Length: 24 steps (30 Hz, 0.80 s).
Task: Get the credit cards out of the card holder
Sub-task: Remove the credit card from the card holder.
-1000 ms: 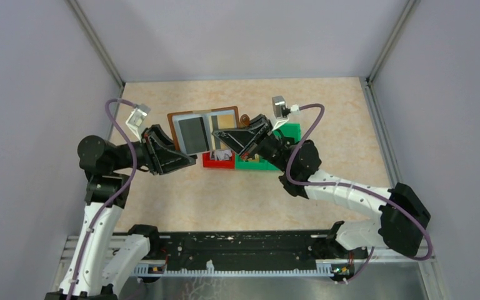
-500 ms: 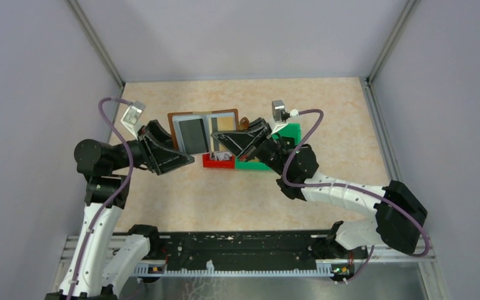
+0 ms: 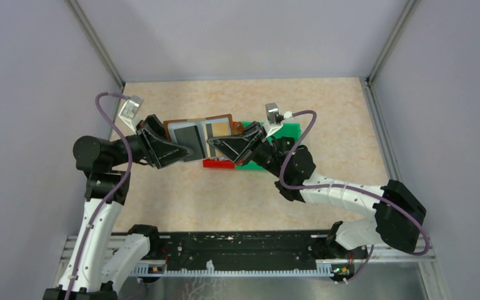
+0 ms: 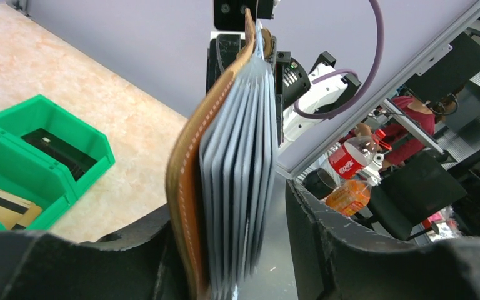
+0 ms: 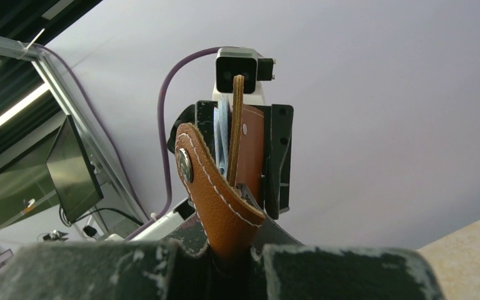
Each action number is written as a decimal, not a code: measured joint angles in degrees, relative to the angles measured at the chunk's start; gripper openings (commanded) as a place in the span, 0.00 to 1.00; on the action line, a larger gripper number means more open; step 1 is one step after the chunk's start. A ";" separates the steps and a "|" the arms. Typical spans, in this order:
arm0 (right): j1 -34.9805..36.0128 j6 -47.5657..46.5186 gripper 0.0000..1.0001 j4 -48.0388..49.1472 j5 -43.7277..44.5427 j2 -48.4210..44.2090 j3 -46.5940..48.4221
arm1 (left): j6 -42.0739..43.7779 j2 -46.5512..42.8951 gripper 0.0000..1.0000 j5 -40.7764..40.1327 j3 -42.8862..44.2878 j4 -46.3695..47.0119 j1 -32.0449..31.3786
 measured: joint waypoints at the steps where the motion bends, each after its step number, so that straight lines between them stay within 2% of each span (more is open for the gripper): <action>1: 0.04 0.00 0.00 0.00 -0.04 0.00 0.00 | 0.09 0.33 0.50 -0.15 0.33 0.00 0.00; 5: 0.09 -0.02 0.00 0.00 -0.15 0.00 0.00 | 0.15 0.90 0.35 -0.76 1.11 0.24 0.00; 7: 0.33 -0.13 0.00 0.02 -0.17 0.00 0.00 | 0.13 0.94 0.25 -0.87 1.20 0.59 0.00; 9: 0.39 -0.39 0.24 -0.02 0.02 0.00 0.00 | 0.13 0.96 0.12 -0.85 1.36 0.85 0.00; 10: 0.39 -0.44 0.31 -0.26 0.22 0.00 0.00 | 0.48 0.96 0.07 -0.87 1.49 0.79 0.00; 15: 0.50 -1.88 0.58 -4.59 0.72 -2.05 0.00 | 6.34 1.40 0.00 -3.13 4.37 -6.91 0.00; 20: -3.80 -3.72 0.59 -16.70 1.60 -10.62 0.20 | 15.08 1.42 0.00 -6.93 6.21 -16.98 0.00; 24: -9.18 -6.25 0.51 -29.79 3.52 -17.25 4.46 | 21.18 2.29 0.00 -9.31 6.95 -24.65 0.00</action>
